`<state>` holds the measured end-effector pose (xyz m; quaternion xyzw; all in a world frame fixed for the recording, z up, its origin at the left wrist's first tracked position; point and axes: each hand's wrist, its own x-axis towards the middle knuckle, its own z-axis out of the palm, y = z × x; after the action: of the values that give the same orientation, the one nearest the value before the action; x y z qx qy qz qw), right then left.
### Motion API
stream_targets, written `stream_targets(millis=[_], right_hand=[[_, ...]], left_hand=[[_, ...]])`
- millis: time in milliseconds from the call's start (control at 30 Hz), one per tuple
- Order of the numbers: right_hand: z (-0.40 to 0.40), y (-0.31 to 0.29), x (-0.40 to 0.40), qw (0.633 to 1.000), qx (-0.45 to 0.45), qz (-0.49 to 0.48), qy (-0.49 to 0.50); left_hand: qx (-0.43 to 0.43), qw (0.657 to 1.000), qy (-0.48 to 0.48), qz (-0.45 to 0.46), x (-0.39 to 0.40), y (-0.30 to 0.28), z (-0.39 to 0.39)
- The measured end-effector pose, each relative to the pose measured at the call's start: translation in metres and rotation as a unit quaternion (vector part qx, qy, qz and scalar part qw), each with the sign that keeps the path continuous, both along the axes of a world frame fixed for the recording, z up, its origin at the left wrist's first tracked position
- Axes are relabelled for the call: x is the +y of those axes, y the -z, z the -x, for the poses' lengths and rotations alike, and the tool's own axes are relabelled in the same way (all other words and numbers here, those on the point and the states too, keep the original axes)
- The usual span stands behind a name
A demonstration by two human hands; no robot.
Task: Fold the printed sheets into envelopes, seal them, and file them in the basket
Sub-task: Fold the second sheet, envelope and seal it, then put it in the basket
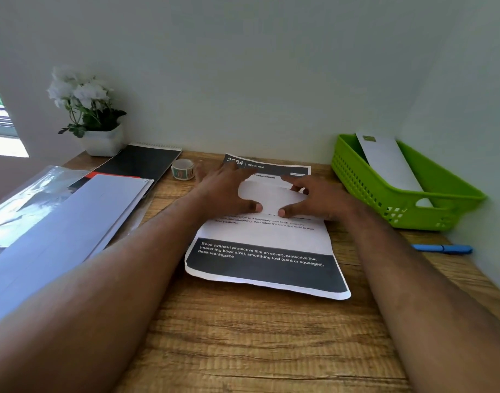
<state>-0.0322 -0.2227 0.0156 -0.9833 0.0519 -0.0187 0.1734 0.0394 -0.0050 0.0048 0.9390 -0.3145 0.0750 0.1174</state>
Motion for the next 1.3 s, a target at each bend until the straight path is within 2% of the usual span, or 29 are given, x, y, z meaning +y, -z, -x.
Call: stream_targets(millis=[67,167,267,333,433,567,700,767,867,1000,1100,1300], right_hand=[[0.001,0.0,0.001,0.999,-0.041,-0.01,0.003],[-0.003,0.004,0.001,0.982,-0.191,-0.012,-0.004],[-0.006,0.005,0.004,0.946,-0.317,0.061,-0.005],[-0.005,0.005,0.009,0.933,-0.348,0.097,-0.011],[-0.001,0.003,0.013,0.95,-0.299,0.088,-0.033],[0.004,0.002,0.016,0.982,-0.163,0.083,-0.043],[0.0,0.008,0.018,0.998,-0.052,0.026,-0.036],[-0.001,0.008,0.017,0.999,-0.032,0.024,-0.02],[-0.002,0.008,0.018,0.996,-0.056,0.069,-0.009],[-0.007,0.014,0.023,0.99,-0.06,0.122,-0.029],[-0.009,0.018,0.033,0.991,-0.019,0.115,-0.069],[-0.014,0.024,0.047,0.992,-0.009,0.063,-0.113]], left_hand=[[-0.068,0.997,0.007,0.022,0.0,-0.004,0.005],[-0.159,0.983,0.018,0.086,0.0,-0.006,0.008],[-0.237,0.964,0.02,0.123,-0.001,-0.004,0.008],[-0.267,0.955,0.012,0.13,-0.004,-0.002,0.01],[-0.238,0.966,0.005,0.104,-0.006,-0.001,0.014],[-0.081,0.997,0.0,0.005,-0.011,-0.001,0.017],[0.044,0.999,-0.01,0.002,-0.013,-0.004,0.022],[0.052,0.998,-0.019,-0.014,-0.014,-0.004,0.025],[0.018,1.0,-0.016,-0.015,-0.017,0.0,0.025],[0.051,0.998,-0.011,-0.019,-0.018,0.001,0.025],[0.063,0.998,-0.013,-0.017,-0.019,0.003,0.025],[0.103,0.994,-0.021,-0.042,-0.029,0.009,0.026]])
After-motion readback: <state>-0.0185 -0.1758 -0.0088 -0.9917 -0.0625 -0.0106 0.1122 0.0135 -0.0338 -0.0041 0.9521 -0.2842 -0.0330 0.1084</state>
